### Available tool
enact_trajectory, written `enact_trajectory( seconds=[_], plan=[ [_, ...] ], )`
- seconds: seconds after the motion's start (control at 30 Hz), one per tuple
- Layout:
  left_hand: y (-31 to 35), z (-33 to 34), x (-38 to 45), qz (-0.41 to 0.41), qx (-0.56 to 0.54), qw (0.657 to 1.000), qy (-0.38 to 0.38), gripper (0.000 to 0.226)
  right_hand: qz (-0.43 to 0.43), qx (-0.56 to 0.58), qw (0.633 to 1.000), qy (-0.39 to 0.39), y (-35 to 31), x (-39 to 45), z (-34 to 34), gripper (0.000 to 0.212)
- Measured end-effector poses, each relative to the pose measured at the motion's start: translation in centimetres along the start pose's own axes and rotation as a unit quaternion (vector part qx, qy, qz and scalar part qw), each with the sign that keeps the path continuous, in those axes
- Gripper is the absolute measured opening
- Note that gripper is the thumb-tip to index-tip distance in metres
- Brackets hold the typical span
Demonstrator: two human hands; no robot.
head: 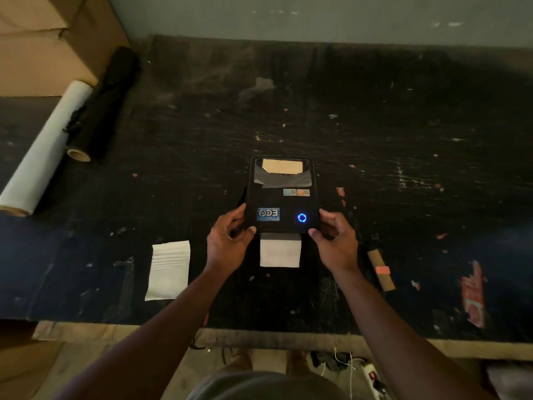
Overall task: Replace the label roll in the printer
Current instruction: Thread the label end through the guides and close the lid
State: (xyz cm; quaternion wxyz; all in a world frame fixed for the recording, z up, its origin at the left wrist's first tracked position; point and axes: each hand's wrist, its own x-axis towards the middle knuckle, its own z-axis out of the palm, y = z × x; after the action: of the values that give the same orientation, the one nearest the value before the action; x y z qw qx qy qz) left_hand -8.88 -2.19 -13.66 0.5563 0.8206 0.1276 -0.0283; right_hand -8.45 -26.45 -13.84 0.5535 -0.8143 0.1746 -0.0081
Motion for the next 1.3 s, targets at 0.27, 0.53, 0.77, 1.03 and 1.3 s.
enact_trajectory(
  seconds=[0.27, 0.53, 0.77, 1.03, 1.3],
  plan=[
    [-0.1, 0.25, 0.1, -0.003, 0.003, 1.0, 0.004, 0.065, 0.004, 0.009, 1.0, -0.005, -0.18, -0.07, -0.1, 0.05],
    [-0.33, 0.07, 0.16, -0.003, -0.006, 1.0, -0.003, 0.065, 0.003, 0.011, 1.0, -0.007, -0.28, -0.18, -0.21, 0.051],
    [-0.32, 0.14, 0.1, 0.004, -0.012, 1.0, 0.001, 0.065, 0.001, 0.016, 1.0, -0.009, -0.26, -0.14, -0.17, 0.051],
    [-0.27, 0.11, 0.17, -0.001, 0.004, 1.0, -0.001, 0.065, 0.014, 0.022, 1.0, -0.009, -0.32, -0.05, -0.12, 0.051],
    [-0.8, 0.18, 0.49, -0.008, -0.011, 1.0, -0.007, 0.066, 0.008, 0.029, 0.999, -0.013, -0.11, 0.08, -0.17, 0.051]
  ],
)
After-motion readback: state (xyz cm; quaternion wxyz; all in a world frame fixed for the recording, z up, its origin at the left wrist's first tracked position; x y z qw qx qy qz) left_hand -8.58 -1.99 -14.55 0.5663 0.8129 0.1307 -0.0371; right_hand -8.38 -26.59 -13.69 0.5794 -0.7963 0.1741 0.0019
